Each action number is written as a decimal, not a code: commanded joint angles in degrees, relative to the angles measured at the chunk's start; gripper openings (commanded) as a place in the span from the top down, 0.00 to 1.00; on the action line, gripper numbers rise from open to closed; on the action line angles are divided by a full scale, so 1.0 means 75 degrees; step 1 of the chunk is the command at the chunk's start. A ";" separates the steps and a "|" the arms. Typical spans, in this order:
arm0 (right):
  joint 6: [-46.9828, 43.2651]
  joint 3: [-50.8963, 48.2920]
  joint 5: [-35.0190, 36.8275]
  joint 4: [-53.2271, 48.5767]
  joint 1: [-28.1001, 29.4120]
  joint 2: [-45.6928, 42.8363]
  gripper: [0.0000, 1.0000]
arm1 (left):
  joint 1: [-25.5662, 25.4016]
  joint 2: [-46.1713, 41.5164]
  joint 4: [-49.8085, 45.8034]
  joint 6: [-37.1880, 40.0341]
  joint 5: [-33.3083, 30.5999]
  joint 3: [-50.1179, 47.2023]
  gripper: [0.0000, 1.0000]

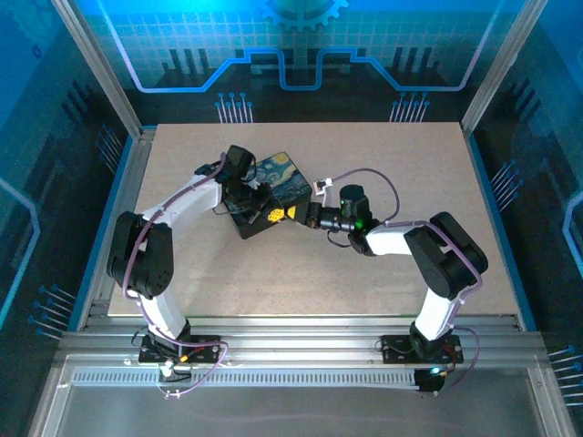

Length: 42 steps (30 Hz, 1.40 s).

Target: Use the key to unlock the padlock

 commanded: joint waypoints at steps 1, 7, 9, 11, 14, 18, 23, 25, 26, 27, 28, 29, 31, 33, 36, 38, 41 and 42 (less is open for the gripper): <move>-0.0721 -0.0005 0.0317 -0.1198 0.0014 -0.0157 0.96 | 0.0106 -0.0180 -0.0104 0.0489 -0.0347 0.0013 0.93; -0.1181 -0.0408 0.0583 -0.1224 -0.0130 0.0286 0.90 | 0.0228 -0.0303 -0.0323 0.0927 -0.0954 0.0209 0.78; -0.1500 -0.0451 0.0545 -0.1016 -0.0118 0.0423 0.82 | 0.0274 -0.0323 -0.0336 0.1063 -0.1140 0.0279 0.72; -0.1987 -0.0408 0.0600 -0.1027 -0.0096 0.0515 0.75 | 0.0293 -0.0313 -0.0445 0.1338 -0.1371 0.0482 0.69; -0.2887 -0.0219 0.0674 -0.1144 -0.0098 0.0680 0.66 | 0.0317 -0.0212 -0.0808 0.1967 -0.1850 0.0957 0.65; -0.3704 0.0253 0.0775 -0.1407 -0.0022 0.0925 0.60 | 0.0363 -0.0085 -0.1198 0.2596 -0.2920 0.1386 0.61; -0.4770 0.0783 0.1236 -0.2041 0.0310 0.1145 0.53 | 0.0558 0.0176 -0.1249 0.2959 -0.3650 0.1555 0.57; -0.5021 0.1245 0.1475 -0.2421 0.0413 0.1294 0.53 | 0.0642 0.0305 -0.1224 0.2996 -0.3722 0.1569 0.57; -0.5131 0.1406 0.1615 -0.2616 0.0454 0.1369 0.53 | 0.0684 0.0350 -0.1171 0.3014 -0.3749 0.1559 0.57; -0.5220 0.1529 0.1699 -0.2765 0.0488 0.1435 0.53 | 0.0724 0.0373 -0.1135 0.3010 -0.3803 0.1547 0.57; -0.5278 0.1649 0.1779 -0.2922 0.0515 0.1530 0.53 | 0.0763 0.0396 -0.1088 0.3020 -0.3878 0.1524 0.57; -0.5310 0.1712 0.1869 -0.2986 0.0532 0.1583 0.53 | 0.0790 0.0423 -0.1057 0.3035 -0.3952 0.1512 0.57; -0.5384 0.1741 0.2054 -0.3061 0.0578 0.1626 0.54 | 0.0867 0.0455 -0.1004 0.3069 -0.4077 0.1511 0.57; -0.5510 0.1751 0.2277 -0.3177 0.0655 0.1667 0.54 | 0.0941 0.0491 -0.0997 0.3107 -0.4213 0.1511 0.56; -0.5651 0.1782 0.2544 -0.3387 0.0734 0.1741 0.54 | 0.1042 0.0515 -0.0948 0.3150 -0.4338 0.1476 0.57; -0.5762 0.1817 0.2698 -0.3513 0.0799 0.1809 0.56 | 0.1067 0.0517 -0.0923 0.3182 -0.4440 0.1475 0.57; -0.5720 0.1811 0.2874 -0.3405 0.0852 0.1925 0.61 | 0.1067 0.0550 -0.0883 0.3246 -0.4525 0.1464 0.57; -0.5667 0.1792 0.2934 -0.3312 0.0874 0.1930 0.62 | 0.1068 0.0582 -0.0875 0.3242 -0.4527 0.1453 0.57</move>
